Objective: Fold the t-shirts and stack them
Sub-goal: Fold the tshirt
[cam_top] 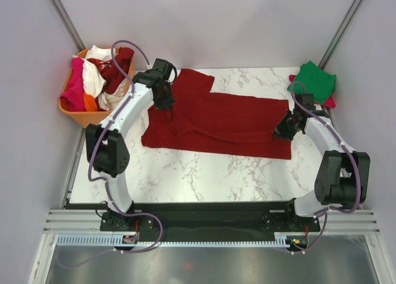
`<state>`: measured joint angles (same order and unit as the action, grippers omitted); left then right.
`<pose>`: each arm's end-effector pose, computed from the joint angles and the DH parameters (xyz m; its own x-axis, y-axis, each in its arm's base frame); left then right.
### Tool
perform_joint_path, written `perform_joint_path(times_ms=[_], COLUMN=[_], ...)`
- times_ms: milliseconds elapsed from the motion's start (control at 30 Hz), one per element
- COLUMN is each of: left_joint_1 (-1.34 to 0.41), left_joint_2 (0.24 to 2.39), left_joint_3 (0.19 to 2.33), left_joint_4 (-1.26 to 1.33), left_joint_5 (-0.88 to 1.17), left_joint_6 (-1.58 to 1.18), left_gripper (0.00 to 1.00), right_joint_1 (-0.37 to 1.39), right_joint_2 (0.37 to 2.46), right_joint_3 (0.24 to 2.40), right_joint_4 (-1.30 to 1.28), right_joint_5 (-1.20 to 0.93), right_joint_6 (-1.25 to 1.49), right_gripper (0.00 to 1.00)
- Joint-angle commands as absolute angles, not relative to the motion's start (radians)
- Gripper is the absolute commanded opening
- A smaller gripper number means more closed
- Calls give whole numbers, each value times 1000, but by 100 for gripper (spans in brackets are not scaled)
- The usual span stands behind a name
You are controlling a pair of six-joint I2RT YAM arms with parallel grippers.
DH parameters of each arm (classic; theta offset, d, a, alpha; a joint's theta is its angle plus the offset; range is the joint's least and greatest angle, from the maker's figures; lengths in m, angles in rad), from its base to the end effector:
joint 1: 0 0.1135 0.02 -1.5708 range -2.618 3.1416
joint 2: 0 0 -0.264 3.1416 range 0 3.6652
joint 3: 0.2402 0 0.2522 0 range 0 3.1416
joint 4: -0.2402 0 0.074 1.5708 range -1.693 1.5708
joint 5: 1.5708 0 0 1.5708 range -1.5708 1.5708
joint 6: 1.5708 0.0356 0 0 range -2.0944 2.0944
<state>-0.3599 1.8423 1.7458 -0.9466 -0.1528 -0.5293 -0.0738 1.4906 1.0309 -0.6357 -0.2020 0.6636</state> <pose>0.3720 -0.1342 0.3096 -0.8375 -0.2181 -0.5010 -0.1697 0.9754 -0.1408 0.2946 -0.0146 0.2249 -0.7104 0.6576 -0.2507 0.5309 0.7346 0.4224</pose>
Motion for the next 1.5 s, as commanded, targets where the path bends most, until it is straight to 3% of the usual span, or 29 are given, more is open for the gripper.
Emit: perform_joint_path(times_ms=[0, 100, 233, 300, 333, 367, 400, 433, 500, 633, 767, 900, 967, 1033, 1133, 1400, 1433, 1467], left_joint_1=[-339, -319, -275, -233, -218, -190, -180, -173, -167, -169, -212, -233, -235, -235, -235, -224, -219, -213], left_joint_2=[1962, 2130, 2386, 2501, 2517, 2519, 2494, 2473, 2418, 2178, 1966, 1829, 1815, 1822, 1845, 1933, 1928, 1919], left_joint_3=[1885, 2043, 2352, 2526, 2560, 2578, 2574, 2565, 2513, 2323, 1893, 1564, 1455, 1413, 1358, 1325, 1304, 1289], left_joint_4=[-937, -977, -1060, -1071, -1068, -1060, -1055, -1048, -1037, -1031, -916, -754, -730, -730, -730, -686, -643, -641], left_joint_5=[-117, -80, -29, 18, 43, 60, 77, 66, 17, -26, -46, -5, 0, 0, 0, 0, -134, -141], left_joint_6=[-436, -393, -342, -342, -347, -362, -364, -361, -345, -357, -403, -471, -489, -489, -489, -489, -597, -615], left_gripper=[2, 2, 9, 30, 43, 79, 94, 100, 100, 99, 89, 78, 76, 76, 76, 75, 97, 97], right_joint_1=[-75, -77, -87, -103, -106, -106, -106, -106, -101, -69, 1, 92, 104, 103, 106, 106, 104, 104], right_joint_2=[1549, 1626, 1773, 1816, 1851, 1864, 1871, 1870, 1818, 1669, 1562, 1506, 1500, 1497, 1502, 1623, 1658, 1676], right_joint_3=[1091, 1121, 1212, 1291, 1323, 1362, 1434, 1456, 1468, 1411, 1274, 1166, 1135, 1095, 1062, 1071, 1080, 1104], right_joint_4=[-575, -563, -558, -560, -561, -575, -624, -635, -631, -611, -568, -545, -546, -545, -546, -563, -568, -587], right_joint_5=[-166, -106, -9, 14, 15, 26, 46, 55, 87, 101, 39, 3, -29, -40, -52, -54, -45, -28], right_joint_6=[676, 687, 701, 706, 700, 681, 672, 661, 635, 578, 531, 511, 503, 494, 471, 408, 402, 397], right_gripper=[6, 13, 56, 67, 81, 83, 84, 85, 85, 86, 81, 64, 48, 31, 22, 19, 19, 19])
